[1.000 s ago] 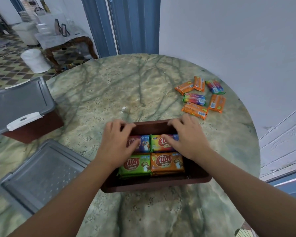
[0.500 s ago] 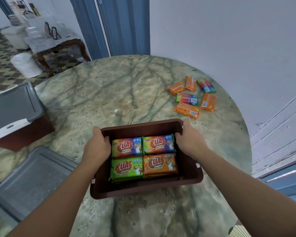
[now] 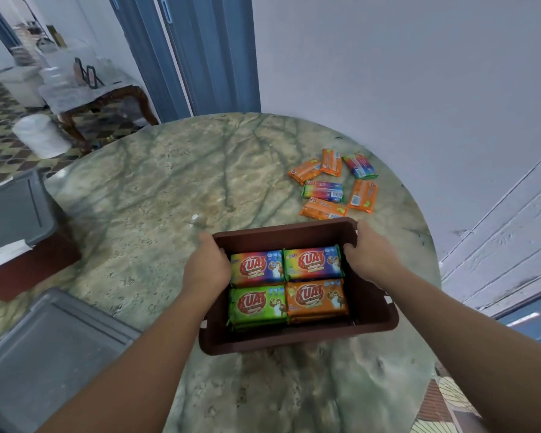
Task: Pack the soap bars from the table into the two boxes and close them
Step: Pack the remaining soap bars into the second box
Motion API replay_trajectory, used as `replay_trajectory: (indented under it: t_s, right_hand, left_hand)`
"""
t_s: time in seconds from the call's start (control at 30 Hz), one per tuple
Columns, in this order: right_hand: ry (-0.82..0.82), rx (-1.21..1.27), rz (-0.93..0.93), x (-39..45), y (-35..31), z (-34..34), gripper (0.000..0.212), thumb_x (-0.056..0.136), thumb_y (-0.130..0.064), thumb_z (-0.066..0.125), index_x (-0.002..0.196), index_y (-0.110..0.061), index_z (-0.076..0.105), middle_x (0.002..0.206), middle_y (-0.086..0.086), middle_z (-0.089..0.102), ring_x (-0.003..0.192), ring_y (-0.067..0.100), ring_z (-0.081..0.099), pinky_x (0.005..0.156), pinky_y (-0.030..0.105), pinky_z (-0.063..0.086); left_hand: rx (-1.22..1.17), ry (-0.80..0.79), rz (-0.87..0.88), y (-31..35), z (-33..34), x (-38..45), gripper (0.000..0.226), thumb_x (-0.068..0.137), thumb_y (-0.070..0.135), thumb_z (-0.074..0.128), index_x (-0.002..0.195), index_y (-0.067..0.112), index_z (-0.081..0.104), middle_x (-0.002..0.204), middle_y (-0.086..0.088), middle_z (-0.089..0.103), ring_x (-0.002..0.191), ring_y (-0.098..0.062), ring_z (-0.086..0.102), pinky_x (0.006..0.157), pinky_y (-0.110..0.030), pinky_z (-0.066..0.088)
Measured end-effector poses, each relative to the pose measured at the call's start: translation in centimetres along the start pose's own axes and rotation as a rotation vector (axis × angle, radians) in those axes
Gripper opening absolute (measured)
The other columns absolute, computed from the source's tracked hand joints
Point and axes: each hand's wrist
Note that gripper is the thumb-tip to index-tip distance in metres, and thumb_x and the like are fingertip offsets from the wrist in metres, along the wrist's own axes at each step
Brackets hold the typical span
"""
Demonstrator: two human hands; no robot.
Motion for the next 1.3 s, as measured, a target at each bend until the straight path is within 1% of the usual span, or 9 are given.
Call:
replay_trajectory:
  t_s: [0.2, 0.5, 0.6, 0.7, 0.8, 0.93, 1.0, 1.1, 1.3]
  right_hand:
    - [0.057, -0.006, 0.023, 1.2, 4.0, -3.4, 0.027, 0.103, -0.023, 0.056, 0.126, -0.014, 0.045, 0.100, 0.003, 0.057, 0.084, 0.020, 0.048, 0.062, 0.031, 0.036]
    - [0.085, -0.031, 0.083, 2.7, 7.5, -6.0, 0.020, 0.100, -0.021, 0.055, 0.115, -0.018, 0.043, 0.115, 0.012, 0.066, 0.099, 0.034, 0.061, 0.076, 0.036, 0.042]
    - [0.086, -0.042, 0.087, 3.0, 7.7, -5.9, 0.019, 0.098, -0.023, 0.054, 0.109, -0.020, 0.039, 0.113, 0.012, 0.065, 0.089, 0.029, 0.058, 0.077, 0.039, 0.049]
    - [0.093, -0.042, 0.101, 3.0, 7.2, -5.9, 0.029, 0.097, -0.027, 0.055, 0.119, -0.013, 0.043, 0.125, 0.017, 0.053, 0.110, 0.036, 0.055, 0.085, 0.043, 0.047]
    - [0.222, -0.035, 0.061, 3.1, 6.2, -6.0, 0.046, 0.097, -0.034, 0.052, 0.137, -0.013, 0.043, 0.133, 0.019, 0.044, 0.123, 0.039, 0.042, 0.095, 0.049, 0.044]
    - [0.303, -0.090, -0.092, 4.5, 3.6, -6.8, 0.043, 0.102, -0.037, 0.047, 0.140, -0.017, 0.049, 0.137, 0.020, 0.047, 0.125, 0.040, 0.043, 0.103, 0.049, 0.041]
    - [0.241, -0.120, -0.143, 5.8, 2.3, -7.4, 0.038, 0.104, -0.038, 0.045, 0.137, -0.020, 0.054, 0.137, 0.018, 0.050, 0.126, 0.037, 0.046, 0.107, 0.047, 0.040]
    - [0.064, -0.116, -0.170, 8.8, 1.1, -7.8, 0.031, 0.103, -0.034, 0.047, 0.127, -0.025, 0.064, 0.131, 0.010, 0.060, 0.115, 0.028, 0.057, 0.095, 0.039, 0.046]
    - [-0.259, -0.311, -0.107, 14.4, 0.5, -7.8, 0.040, 0.104, -0.030, 0.054, 0.144, -0.021, 0.056, 0.151, 0.008, 0.051, 0.138, 0.026, 0.047, 0.108, 0.034, 0.037]
  left_hand:
    - [0.011, -0.024, 0.066, 5.9, 2.8, 0.9, 0.019, 0.103, 0.024, 0.046, 0.118, 0.012, 0.042, 0.096, -0.011, 0.064, 0.085, -0.031, 0.061, 0.077, -0.045, 0.053]
    - [0.063, -0.025, 0.085, 11.0, 5.3, 1.1, 0.019, 0.103, 0.020, 0.046, 0.118, 0.009, 0.040, 0.075, -0.004, 0.052, 0.069, -0.025, 0.052, 0.061, -0.041, 0.041]
    - [0.091, -0.025, 0.090, 11.2, 5.3, 1.0, 0.019, 0.104, 0.021, 0.045, 0.118, 0.010, 0.040, 0.092, -0.011, 0.060, 0.075, -0.028, 0.055, 0.061, -0.040, 0.040]
    - [0.197, -0.004, 0.125, 11.2, 5.2, 0.5, 0.030, 0.099, 0.027, 0.052, 0.120, 0.007, 0.042, 0.120, -0.020, 0.049, 0.101, -0.037, 0.053, 0.073, -0.042, 0.042]
    - [0.300, 0.161, 0.301, 11.6, 5.1, 0.6, 0.051, 0.088, 0.038, 0.055, 0.129, 0.010, 0.043, 0.126, -0.017, 0.042, 0.114, -0.036, 0.040, 0.098, -0.045, 0.038]
    - [0.254, 0.135, 0.519, 14.8, 4.2, 2.6, 0.043, 0.092, 0.038, 0.048, 0.129, 0.017, 0.048, 0.124, -0.011, 0.044, 0.116, -0.030, 0.038, 0.099, -0.042, 0.034]
    - [0.241, 0.028, 0.596, 16.8, 3.8, 3.8, 0.027, 0.097, 0.034, 0.048, 0.118, 0.020, 0.056, 0.120, -0.006, 0.052, 0.114, -0.028, 0.043, 0.096, -0.041, 0.041]
    - [0.247, -0.138, 0.653, 19.2, 3.5, 6.1, 0.011, 0.096, 0.028, 0.056, 0.102, 0.024, 0.064, 0.107, -0.002, 0.064, 0.103, -0.025, 0.058, 0.088, -0.045, 0.052]
    - [0.388, -0.367, 0.696, 22.7, 5.9, 9.7, 0.022, 0.096, 0.021, 0.063, 0.117, 0.020, 0.068, 0.119, -0.003, 0.068, 0.107, -0.023, 0.062, 0.091, -0.038, 0.053]
Point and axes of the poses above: each hand's wrist, its own x-axis towards the middle knuckle, its own z-axis out of the palm, y = z × x
